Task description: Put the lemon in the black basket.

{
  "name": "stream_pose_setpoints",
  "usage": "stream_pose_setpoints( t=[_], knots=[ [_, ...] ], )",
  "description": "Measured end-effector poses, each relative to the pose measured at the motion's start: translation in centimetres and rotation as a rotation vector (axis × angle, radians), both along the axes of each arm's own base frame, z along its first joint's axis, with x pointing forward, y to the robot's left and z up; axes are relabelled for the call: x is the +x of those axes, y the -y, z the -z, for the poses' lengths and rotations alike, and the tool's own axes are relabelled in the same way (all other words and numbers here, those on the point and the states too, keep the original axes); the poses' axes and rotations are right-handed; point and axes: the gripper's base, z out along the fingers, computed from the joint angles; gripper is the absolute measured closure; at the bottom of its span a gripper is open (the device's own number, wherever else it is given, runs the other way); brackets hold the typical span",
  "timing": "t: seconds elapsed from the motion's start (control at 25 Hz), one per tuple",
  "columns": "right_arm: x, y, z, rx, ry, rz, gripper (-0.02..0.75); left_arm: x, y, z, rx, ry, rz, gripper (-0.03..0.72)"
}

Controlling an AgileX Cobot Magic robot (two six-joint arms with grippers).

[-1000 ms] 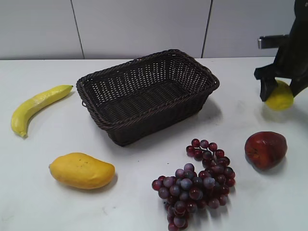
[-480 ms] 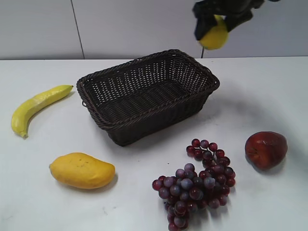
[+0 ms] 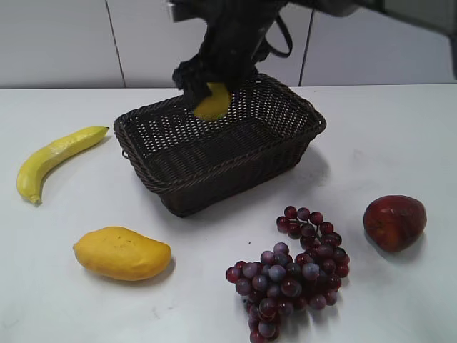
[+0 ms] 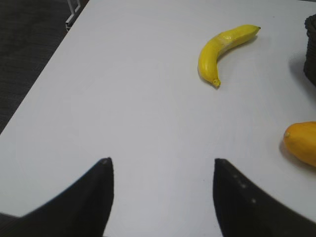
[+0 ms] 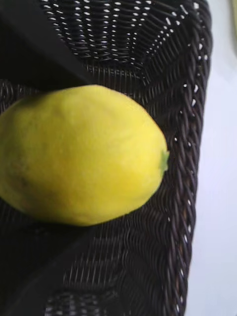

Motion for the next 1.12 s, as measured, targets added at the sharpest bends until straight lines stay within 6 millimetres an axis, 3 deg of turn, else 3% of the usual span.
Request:
stream_pose_setpoints(
  t=[0.16,0.24,0.32,0.44,0.6,0.84,0.96,1.12],
  knots=[
    [0.0,-1.0,3.5,-0.036,-0.062,-0.016,0.186,0.0,0.0,0.0,0.000,0.000,0.000,0.216],
    [0.0,-1.1,4.3,-0.047,-0.081,-0.018,0.186,0.0,0.0,0.0,0.000,0.000,0.000,0.216],
    [-0.1,-1.0,4.6,-0.059,-0.097,-0.024,0.184,0.0,0.0,0.0,0.000,0.000,0.000,0.216],
    [-0.3,-1.0,4.7,-0.075,-0.110,-0.041,0.101,0.0,0.0,0.0,0.000,0.000,0.000,0.216],
    [-0.5,-0.8,4.5,-0.091,-0.128,-0.050,0.101,0.0,0.0,0.0,0.000,0.000,0.000,0.216],
    [-0.1,1.9,-0.5,-0.172,0.004,-0.036,0.106,0.0,0.0,0.0,0.000,0.000,0.000,0.216],
    [1.0,5.5,-3.6,-0.167,0.052,0.037,0.115,0.0,0.0,0.0,0.000,0.000,0.000,0.216],
    [2.6,11.9,-6.4,-0.155,0.059,0.183,0.130,0.0,0.0,0.0,0.000,0.000,0.000,0.216]
  ],
)
